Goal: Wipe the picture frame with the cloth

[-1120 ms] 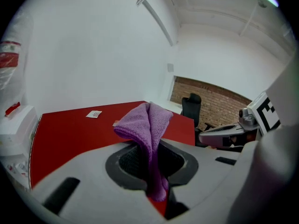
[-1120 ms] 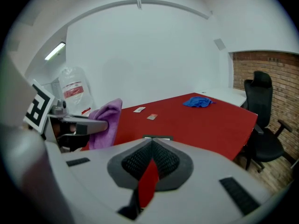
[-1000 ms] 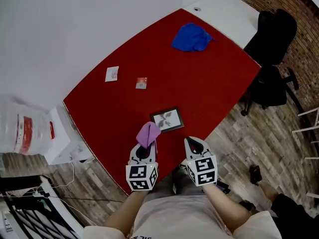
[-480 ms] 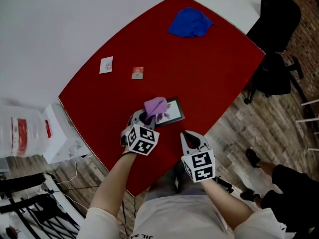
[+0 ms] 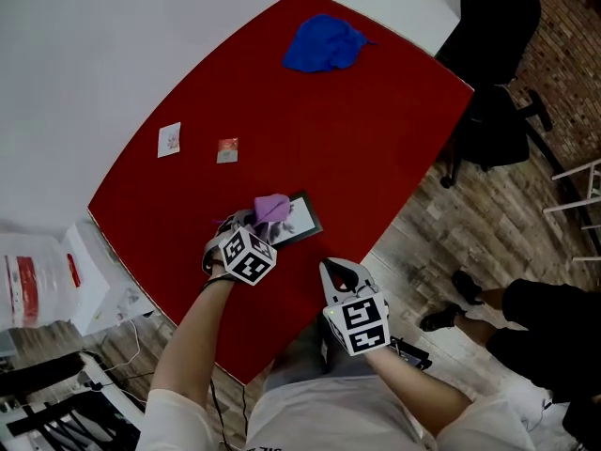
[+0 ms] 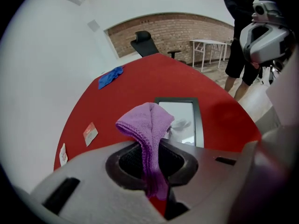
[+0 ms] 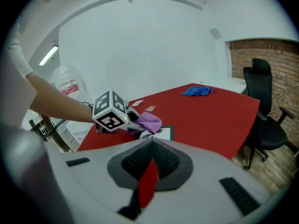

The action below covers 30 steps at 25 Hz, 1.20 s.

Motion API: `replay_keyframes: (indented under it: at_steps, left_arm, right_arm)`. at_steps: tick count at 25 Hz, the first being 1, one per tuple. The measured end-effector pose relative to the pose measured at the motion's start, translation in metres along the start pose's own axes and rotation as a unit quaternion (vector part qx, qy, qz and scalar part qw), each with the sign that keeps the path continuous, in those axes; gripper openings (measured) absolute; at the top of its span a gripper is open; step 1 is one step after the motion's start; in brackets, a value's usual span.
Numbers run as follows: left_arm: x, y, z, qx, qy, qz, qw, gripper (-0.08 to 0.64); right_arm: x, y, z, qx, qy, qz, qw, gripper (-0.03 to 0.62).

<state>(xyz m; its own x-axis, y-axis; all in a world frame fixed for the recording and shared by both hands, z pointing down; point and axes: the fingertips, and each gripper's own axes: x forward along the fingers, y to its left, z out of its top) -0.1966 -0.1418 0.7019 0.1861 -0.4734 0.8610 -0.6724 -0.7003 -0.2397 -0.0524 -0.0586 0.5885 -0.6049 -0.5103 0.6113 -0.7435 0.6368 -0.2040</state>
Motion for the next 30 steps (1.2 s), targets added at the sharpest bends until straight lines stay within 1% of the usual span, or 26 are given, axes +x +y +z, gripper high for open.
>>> replay_keyframes:
  at_steps: [3, 7, 9, 11, 14, 17, 19, 22, 26, 30]
  left_arm:
    - [-0.002, -0.014, 0.001, 0.016, 0.008, -0.016, 0.9997, 0.057]
    - [-0.015, -0.050, -0.001, 0.042, 0.013, -0.056, 0.9975, 0.057]
    - [-0.022, -0.069, -0.004, 0.046, 0.014, -0.074, 0.9961, 0.057]
    - [-0.027, -0.080, -0.009, 0.052, 0.017, -0.080, 0.9953, 0.057]
    - [-0.027, -0.084, -0.011, 0.061, 0.021, -0.078, 0.9948, 0.057]
    - [-0.026, -0.077, -0.008, 0.067, 0.023, -0.078, 0.9944, 0.057]
    - [-0.024, -0.065, -0.003, 0.066, 0.024, -0.073, 0.9949, 0.057]
    - [-0.014, -0.034, 0.010, 0.057, 0.026, -0.055, 0.9965, 0.057]
    - [0.002, 0.004, 0.030, 0.053, 0.032, -0.034, 0.9975, 0.057]
    - [0.012, 0.015, 0.040, 0.064, 0.039, -0.031, 0.9967, 0.057]
  right_arm:
    - [-0.003, -0.007, -0.001, 0.003, -0.003, -0.001, 1.000, 0.003]
    - [-0.007, -0.010, 0.001, 0.011, -0.010, -0.006, 1.000, 0.003]
    - [-0.006, -0.008, 0.003, 0.012, -0.014, -0.004, 1.000, 0.003]
    - [-0.006, -0.006, 0.005, 0.012, -0.017, -0.003, 1.000, 0.003]
    - [-0.008, -0.005, 0.005, 0.010, -0.019, -0.002, 1.000, 0.003]
    - [-0.010, -0.005, 0.003, 0.012, -0.020, -0.005, 1.000, 0.003]
    - [-0.013, -0.007, 0.001, 0.014, -0.020, -0.008, 1.000, 0.003]
    - [-0.020, -0.011, -0.004, 0.018, -0.018, -0.013, 1.000, 0.003]
    - [-0.031, -0.018, -0.012, 0.025, -0.018, -0.025, 0.999, 0.003]
    - [-0.038, -0.023, -0.022, 0.035, -0.010, -0.029, 0.999, 0.003]
